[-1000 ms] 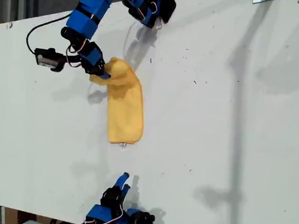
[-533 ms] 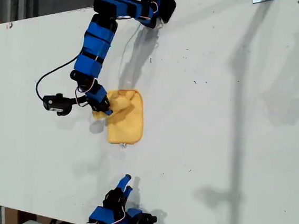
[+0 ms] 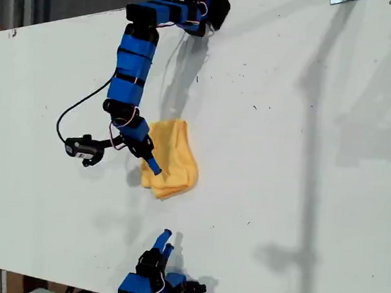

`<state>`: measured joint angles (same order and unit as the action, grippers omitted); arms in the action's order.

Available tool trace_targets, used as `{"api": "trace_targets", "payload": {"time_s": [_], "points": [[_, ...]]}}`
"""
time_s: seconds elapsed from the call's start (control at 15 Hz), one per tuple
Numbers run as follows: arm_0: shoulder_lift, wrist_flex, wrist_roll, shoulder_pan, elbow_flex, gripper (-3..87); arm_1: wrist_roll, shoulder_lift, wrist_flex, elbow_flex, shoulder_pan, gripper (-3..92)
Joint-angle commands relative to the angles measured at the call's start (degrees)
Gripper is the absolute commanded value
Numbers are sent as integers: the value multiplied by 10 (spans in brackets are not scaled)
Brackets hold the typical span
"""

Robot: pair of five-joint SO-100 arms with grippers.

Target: Grasp corners of a square towel and fold twice.

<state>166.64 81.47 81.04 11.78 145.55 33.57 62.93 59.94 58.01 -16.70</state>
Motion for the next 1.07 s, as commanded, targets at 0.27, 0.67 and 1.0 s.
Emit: {"api": "trace_targets", "payload": {"time_s": [0.27, 0.67, 1.0], "points": [[170, 21, 30, -5, 80, 197, 119, 471, 59, 370, -48, 326], [322, -2, 57, -27, 216, 198, 377, 1167, 94, 954, 34, 363], [321, -54, 76, -30, 325, 198, 498, 1259, 220, 1021, 59, 194]]}}
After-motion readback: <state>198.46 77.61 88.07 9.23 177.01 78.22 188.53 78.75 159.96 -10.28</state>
